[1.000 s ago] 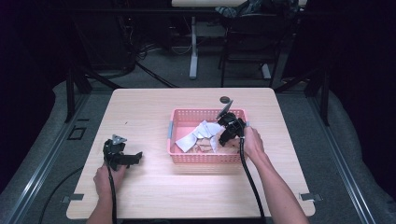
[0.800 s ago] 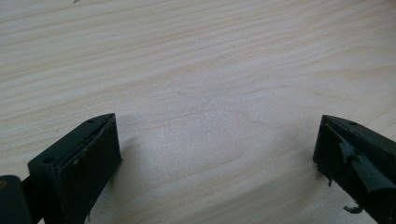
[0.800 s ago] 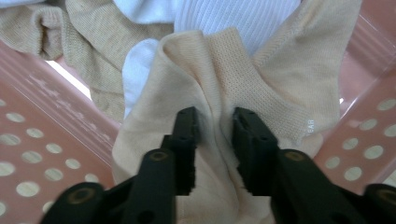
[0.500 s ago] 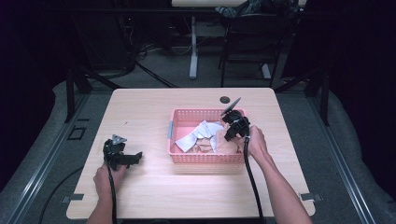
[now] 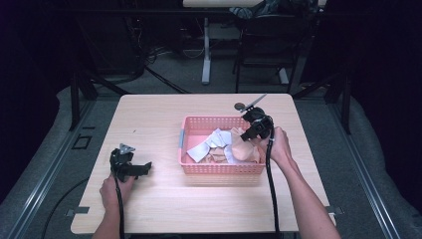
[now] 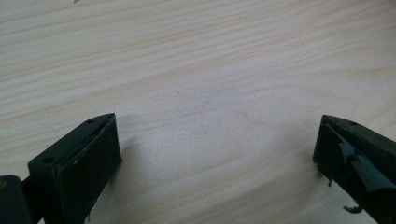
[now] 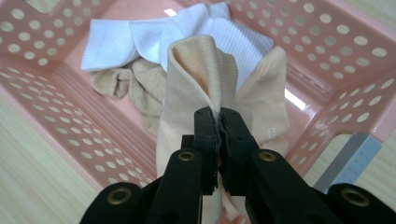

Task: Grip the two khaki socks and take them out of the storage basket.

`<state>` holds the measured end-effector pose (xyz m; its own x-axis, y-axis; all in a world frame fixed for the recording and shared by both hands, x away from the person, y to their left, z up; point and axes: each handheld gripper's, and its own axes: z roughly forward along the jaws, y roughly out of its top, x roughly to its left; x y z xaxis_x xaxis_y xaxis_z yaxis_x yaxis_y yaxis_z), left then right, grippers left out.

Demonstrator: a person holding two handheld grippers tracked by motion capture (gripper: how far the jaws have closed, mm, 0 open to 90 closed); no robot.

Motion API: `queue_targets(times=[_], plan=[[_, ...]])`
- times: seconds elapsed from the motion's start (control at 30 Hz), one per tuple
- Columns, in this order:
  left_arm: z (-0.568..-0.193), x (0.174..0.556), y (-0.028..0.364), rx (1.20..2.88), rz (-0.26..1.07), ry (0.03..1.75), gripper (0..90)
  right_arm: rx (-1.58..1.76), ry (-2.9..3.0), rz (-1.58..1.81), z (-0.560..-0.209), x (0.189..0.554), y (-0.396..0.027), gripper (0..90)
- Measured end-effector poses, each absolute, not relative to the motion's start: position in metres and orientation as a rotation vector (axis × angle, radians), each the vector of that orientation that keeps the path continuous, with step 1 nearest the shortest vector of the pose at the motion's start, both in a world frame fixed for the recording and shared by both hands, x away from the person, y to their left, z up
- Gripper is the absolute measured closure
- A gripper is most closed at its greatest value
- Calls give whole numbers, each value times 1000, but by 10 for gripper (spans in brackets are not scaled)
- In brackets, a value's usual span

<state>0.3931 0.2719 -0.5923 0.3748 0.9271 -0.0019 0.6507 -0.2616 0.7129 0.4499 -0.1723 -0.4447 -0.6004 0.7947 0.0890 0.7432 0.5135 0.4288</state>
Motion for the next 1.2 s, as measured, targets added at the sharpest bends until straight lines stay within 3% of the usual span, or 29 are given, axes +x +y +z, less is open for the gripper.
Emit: queue_targets(times=[1.2], plan=[[-592,393,272,2009,567,1355,4,1365,2605,687,-430,457,-176,867]])
